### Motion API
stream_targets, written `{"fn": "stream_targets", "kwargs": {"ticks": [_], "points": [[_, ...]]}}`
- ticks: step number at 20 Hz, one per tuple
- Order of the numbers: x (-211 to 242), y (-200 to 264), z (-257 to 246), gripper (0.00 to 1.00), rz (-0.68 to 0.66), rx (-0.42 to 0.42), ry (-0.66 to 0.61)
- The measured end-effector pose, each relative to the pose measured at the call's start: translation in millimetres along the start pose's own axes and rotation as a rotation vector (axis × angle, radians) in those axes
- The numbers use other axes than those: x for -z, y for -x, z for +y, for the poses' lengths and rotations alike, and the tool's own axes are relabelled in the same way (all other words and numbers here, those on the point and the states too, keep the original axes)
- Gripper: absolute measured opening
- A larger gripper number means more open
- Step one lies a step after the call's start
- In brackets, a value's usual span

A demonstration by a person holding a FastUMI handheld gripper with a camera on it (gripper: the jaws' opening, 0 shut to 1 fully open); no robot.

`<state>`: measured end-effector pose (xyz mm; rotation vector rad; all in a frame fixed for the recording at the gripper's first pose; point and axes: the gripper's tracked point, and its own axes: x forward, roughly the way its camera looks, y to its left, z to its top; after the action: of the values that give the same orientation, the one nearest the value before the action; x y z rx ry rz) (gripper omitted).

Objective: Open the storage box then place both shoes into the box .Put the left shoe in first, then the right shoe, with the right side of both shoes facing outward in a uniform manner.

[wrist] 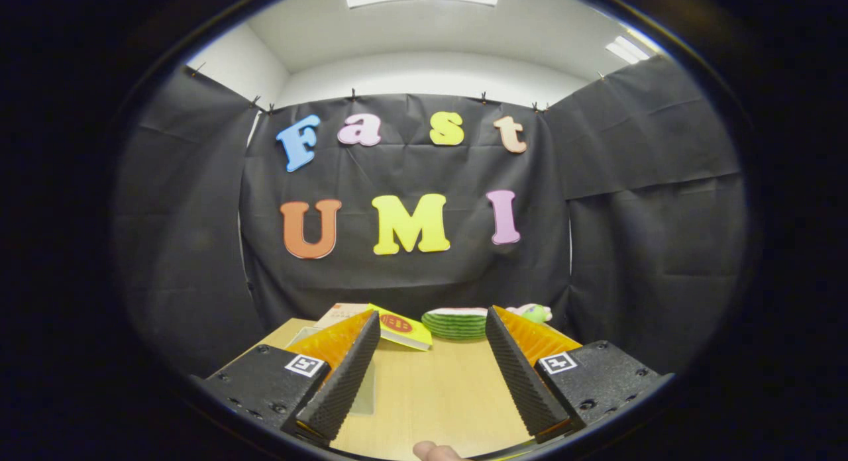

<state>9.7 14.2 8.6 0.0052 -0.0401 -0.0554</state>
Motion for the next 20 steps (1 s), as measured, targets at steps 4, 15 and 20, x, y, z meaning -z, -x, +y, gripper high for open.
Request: {"fn": "stream_targets", "kwargs": {"ticks": [4, 15, 20], "points": [[6.2, -1.7, -0.7, 1.0, -0.009, -0.014, -0.012], [43.3, -35.9, -3.0, 1.0, 0.102, -0.137, -0.035], [30.2, -34.2, -8.7, 1.0, 0.067, -0.158, 0.01]]}}
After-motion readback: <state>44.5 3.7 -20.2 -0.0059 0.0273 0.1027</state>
